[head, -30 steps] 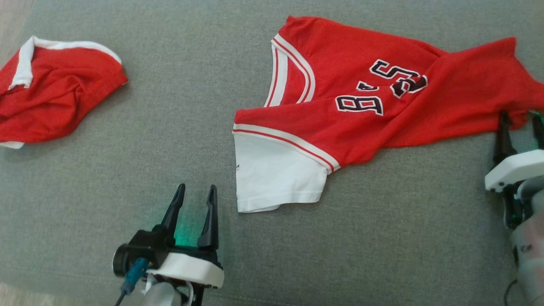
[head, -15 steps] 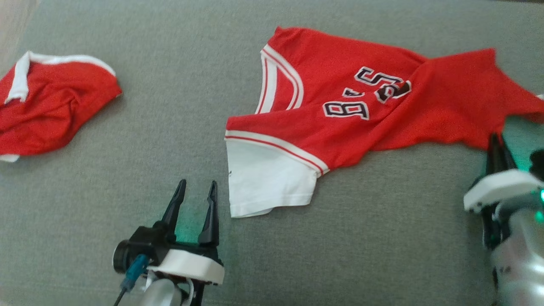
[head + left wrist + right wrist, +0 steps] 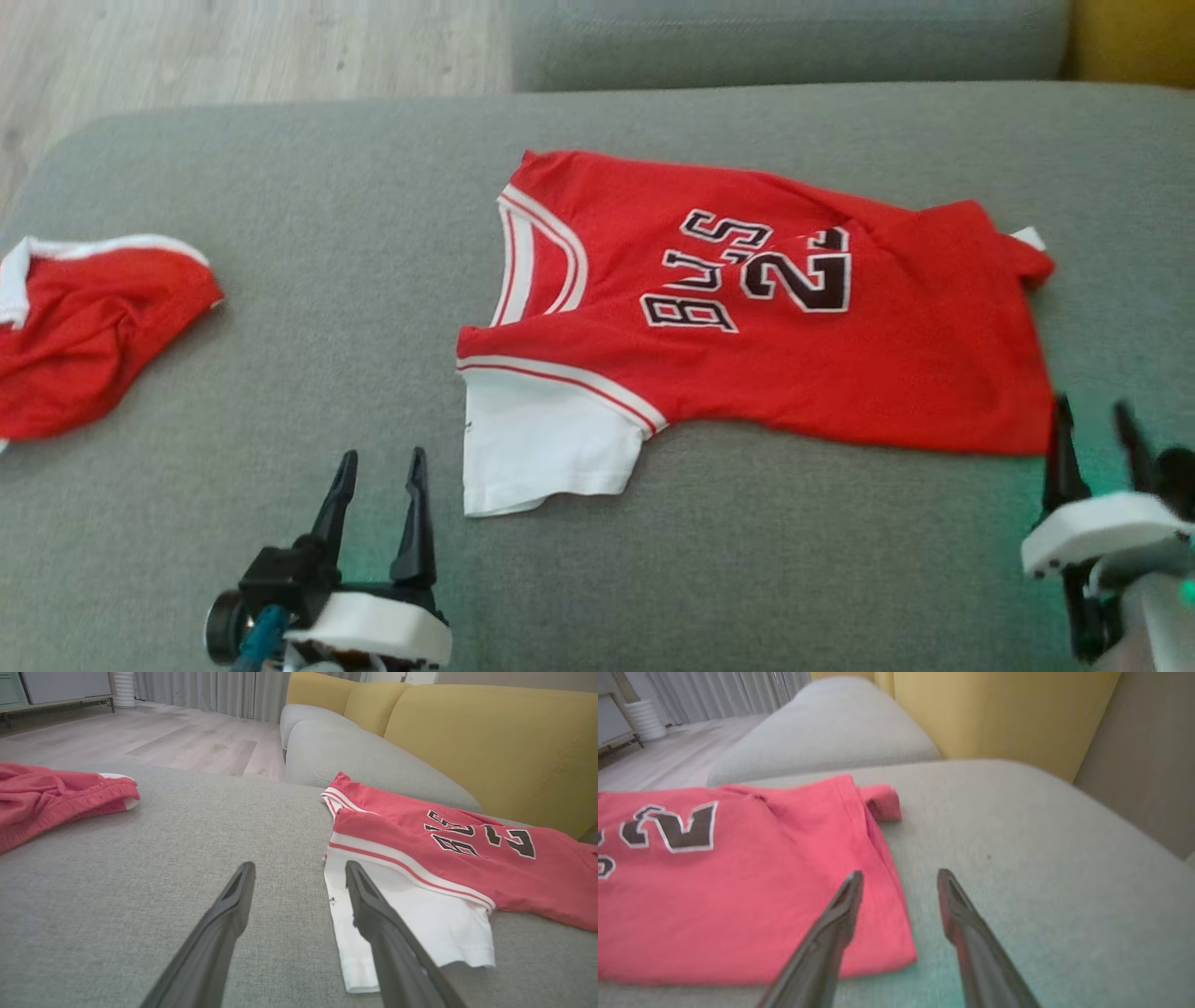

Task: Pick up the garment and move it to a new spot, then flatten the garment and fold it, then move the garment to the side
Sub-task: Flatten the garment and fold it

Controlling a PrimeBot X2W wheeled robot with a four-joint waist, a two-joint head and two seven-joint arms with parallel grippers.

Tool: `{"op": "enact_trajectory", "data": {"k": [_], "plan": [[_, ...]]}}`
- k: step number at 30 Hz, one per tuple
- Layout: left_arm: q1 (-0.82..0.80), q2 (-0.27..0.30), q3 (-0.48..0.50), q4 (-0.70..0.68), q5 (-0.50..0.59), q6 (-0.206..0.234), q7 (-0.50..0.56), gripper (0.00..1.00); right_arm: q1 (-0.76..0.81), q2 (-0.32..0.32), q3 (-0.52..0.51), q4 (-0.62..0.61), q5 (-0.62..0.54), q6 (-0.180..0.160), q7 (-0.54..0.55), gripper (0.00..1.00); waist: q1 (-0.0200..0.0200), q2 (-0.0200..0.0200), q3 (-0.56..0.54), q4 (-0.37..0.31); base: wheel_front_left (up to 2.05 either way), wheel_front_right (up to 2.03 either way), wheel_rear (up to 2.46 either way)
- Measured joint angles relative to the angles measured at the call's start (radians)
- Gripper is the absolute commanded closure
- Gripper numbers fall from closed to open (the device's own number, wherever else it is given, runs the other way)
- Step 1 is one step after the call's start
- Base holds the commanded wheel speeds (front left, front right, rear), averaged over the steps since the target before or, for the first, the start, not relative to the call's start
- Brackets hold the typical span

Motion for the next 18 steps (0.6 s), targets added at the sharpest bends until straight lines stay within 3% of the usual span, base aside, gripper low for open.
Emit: {"op": "enact_trajectory", "data": {"k": [4,7,12,18], "plan": [[0.018,0.0,0.022,0.0,0.014,0.0,0.0,0.0,0.008,0.034,0.005,-0.188,-0.097,0.0,0.0,0.0,0.0,0.0,-0.022,-0.017,0.0,0.0,0.0],[0.023,0.0,0.025,0.002,0.025,0.0,0.0,0.0,0.012,0.06,0.064,-0.256,-0.133,0.0,0.0,0.0,0.0,0.0,-0.034,-0.019,0.0,0.0,0.0],[0.027,0.0,0.036,0.011,0.038,-0.005,0.0,0.0,0.065,0.081,0.17,-0.232,-0.122,0.0,0.0,0.0,0.0001,0.0,-0.06,-0.01,0.0,0.0,0.0],[0.039,0.0,0.042,0.021,0.04,-0.01,0.0,0.0,0.072,0.089,0.228,-0.174,-0.107,0.0,0.0,0.0,0.0,0.0,-0.081,-0.002,0.0,0.0,0.0]]}}
